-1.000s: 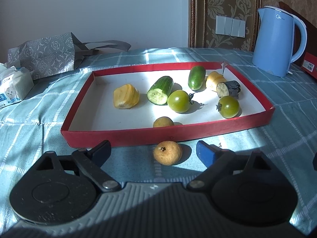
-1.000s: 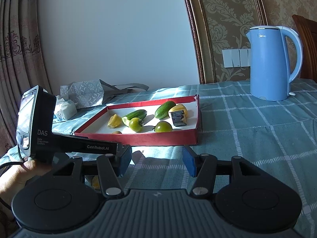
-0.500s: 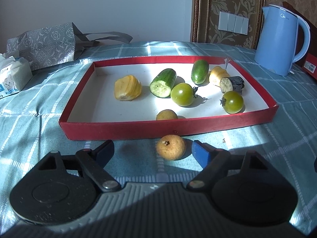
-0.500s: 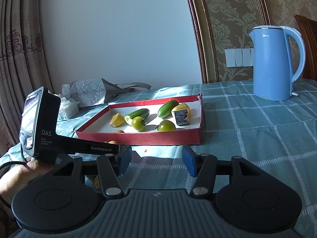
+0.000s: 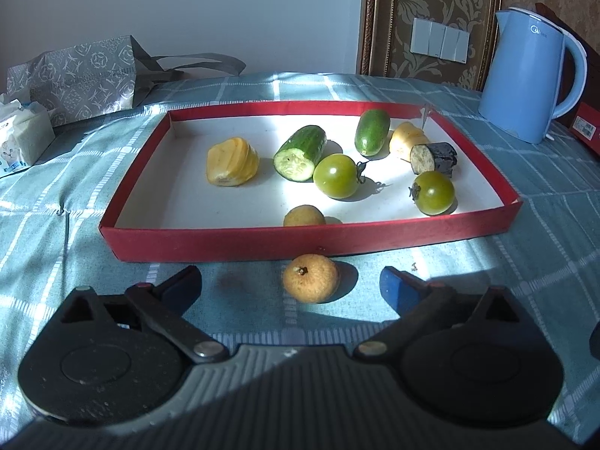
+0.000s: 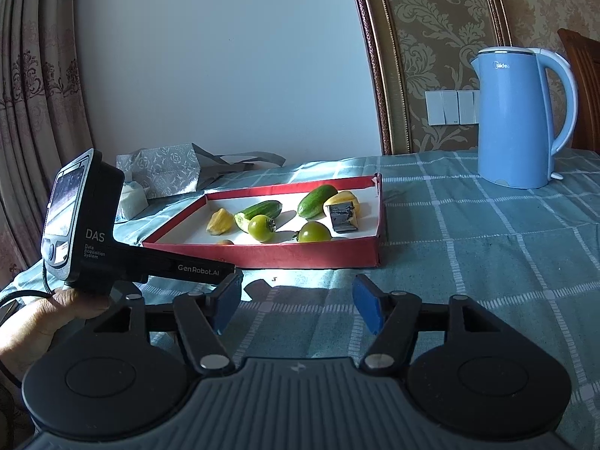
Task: Organize fruits
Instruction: 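Move both open grippers back toward the produce left on the cover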
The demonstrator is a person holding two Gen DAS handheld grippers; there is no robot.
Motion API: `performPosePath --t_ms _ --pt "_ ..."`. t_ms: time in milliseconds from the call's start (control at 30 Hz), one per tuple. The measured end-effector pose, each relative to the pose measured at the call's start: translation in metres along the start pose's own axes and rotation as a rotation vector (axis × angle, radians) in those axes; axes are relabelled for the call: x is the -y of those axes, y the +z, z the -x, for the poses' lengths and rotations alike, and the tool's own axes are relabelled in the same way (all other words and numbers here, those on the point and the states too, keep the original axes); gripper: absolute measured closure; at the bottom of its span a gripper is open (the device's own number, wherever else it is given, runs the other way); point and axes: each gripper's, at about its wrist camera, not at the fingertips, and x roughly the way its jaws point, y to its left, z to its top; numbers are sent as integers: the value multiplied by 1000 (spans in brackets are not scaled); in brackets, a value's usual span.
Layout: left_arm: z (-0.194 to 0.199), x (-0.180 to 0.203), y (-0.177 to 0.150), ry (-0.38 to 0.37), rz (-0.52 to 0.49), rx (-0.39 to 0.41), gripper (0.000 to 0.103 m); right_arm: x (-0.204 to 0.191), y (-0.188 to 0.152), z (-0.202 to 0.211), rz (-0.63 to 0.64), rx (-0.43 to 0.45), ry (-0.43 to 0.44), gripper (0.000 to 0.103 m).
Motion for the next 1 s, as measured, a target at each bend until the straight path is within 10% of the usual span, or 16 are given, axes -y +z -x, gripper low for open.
performPosePath --t_ms 133,367,467,1000 --pt "16 1 0 14 -48 23 0 0 1 8 13 37 -50 0" --pt "30 -18 3 -51 77 16 0 1 4 5 -34 30 -194 0" --pt "37 -26 1 -43 135 68 0 4 4 6 1 37 -63 0" --pt "14 -9 10 -20 28 -23 0 -6 17 -5 48 -12 -176 0"
